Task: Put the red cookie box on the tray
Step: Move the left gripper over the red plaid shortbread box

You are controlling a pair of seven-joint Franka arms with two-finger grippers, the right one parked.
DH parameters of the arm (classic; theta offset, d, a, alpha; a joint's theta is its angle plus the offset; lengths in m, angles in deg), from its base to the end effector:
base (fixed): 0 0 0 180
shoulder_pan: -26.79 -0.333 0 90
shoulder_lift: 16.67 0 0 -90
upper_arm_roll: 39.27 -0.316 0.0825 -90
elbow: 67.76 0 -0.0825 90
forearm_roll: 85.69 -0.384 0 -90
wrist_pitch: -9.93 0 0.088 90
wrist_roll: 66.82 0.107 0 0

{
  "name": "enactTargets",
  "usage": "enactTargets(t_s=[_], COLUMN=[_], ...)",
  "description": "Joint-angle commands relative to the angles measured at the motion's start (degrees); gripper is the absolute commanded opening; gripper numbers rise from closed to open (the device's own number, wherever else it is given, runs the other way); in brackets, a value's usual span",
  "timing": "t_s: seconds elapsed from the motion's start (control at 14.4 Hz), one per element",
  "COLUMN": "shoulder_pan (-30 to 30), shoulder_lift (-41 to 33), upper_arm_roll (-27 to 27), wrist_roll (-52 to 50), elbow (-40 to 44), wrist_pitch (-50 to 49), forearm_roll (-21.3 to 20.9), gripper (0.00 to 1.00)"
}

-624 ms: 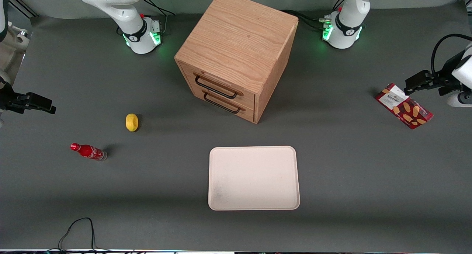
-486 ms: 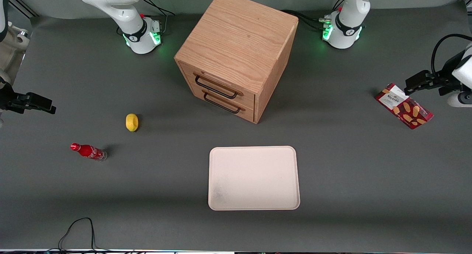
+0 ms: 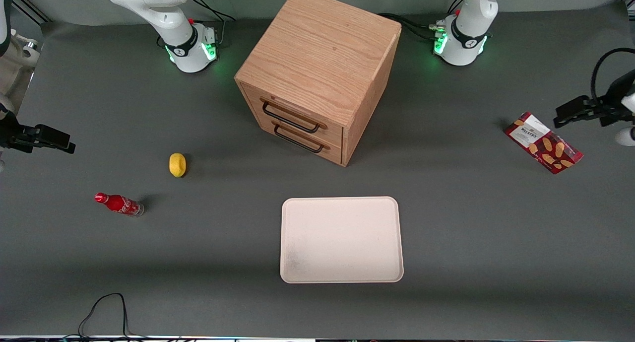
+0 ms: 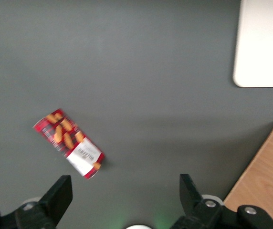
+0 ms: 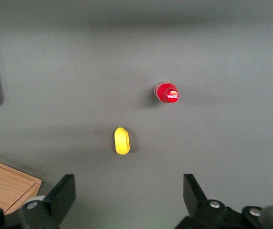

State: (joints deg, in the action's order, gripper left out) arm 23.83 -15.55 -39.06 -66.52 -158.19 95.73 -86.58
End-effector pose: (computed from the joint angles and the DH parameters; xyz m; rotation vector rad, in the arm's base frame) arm 0.5509 0.0282 0.6041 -3.1241 -0.0674 0.1575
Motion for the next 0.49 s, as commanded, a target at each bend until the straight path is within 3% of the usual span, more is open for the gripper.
enactTargets(t_s=[0.0, 0.21, 0.42], shoulder_pan=[-4.9, -13.1, -17.2], shoulder_lift=[-1.1, -3.3, -10.5], upper_arm_roll=[0.1, 0.1, 0.1], wrist_roll=[5.4, 12.0, 13.5], elbow=[-2.2, -4.9, -15.3], wrist_pitch=[-0.4, 0.3, 5.5], forearm_roll=[-1.7, -1.7, -2.4], gripper=[1.0, 1.0, 1.0])
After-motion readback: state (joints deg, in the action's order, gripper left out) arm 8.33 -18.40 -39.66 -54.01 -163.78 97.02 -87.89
